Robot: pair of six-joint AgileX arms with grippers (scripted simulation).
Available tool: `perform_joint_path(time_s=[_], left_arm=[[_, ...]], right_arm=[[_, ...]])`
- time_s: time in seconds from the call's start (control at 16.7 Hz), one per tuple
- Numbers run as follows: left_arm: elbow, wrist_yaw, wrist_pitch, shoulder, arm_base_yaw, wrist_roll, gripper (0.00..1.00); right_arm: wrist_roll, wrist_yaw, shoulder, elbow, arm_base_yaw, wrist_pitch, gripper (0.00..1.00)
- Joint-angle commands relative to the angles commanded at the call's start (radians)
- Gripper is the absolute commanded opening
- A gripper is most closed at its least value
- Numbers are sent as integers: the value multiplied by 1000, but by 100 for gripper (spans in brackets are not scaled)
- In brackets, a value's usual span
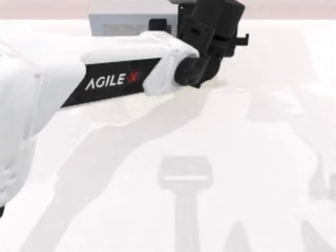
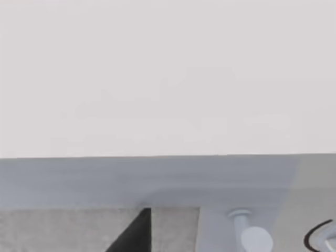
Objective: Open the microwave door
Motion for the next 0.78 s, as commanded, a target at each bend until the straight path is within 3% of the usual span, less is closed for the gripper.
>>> perform_joint_path(time_s=[0.42, 0.78], left_arm=[[0, 0, 0, 0, 0, 0, 2], [0, 0, 0, 0, 0, 0, 0]], right_arm=[[0, 0, 0, 0, 0, 0, 100], [0, 0, 0, 0, 0, 0, 100]])
